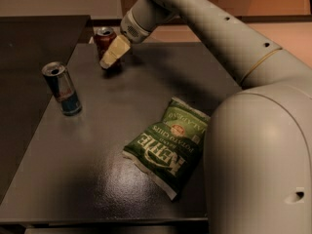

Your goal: Pick coke can

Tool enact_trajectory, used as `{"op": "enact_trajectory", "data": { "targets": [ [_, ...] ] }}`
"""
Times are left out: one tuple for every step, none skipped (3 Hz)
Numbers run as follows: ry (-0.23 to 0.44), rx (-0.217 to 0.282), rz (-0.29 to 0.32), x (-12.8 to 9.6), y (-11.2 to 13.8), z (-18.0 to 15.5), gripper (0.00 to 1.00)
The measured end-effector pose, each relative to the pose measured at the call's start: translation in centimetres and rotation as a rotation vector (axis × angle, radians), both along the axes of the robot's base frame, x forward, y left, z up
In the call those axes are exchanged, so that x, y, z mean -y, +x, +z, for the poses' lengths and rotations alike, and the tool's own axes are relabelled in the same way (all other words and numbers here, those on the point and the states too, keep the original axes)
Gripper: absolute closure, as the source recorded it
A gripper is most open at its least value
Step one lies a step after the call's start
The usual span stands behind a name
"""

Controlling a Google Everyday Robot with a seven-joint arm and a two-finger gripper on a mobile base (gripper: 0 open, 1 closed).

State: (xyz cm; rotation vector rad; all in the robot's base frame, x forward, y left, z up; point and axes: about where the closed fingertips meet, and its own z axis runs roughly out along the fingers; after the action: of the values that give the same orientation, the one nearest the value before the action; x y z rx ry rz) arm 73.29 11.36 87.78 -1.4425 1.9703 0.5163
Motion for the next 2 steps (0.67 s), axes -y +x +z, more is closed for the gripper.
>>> {"op": "enact_trajectory", "data": {
  "targets": [
    [0.015,-0.004,-0.036,-0.06,0.99,0.28,0.00],
    [0.032,-0.018,-0.064,-0.13,1.75,0.55,0.00]
  ]
}}
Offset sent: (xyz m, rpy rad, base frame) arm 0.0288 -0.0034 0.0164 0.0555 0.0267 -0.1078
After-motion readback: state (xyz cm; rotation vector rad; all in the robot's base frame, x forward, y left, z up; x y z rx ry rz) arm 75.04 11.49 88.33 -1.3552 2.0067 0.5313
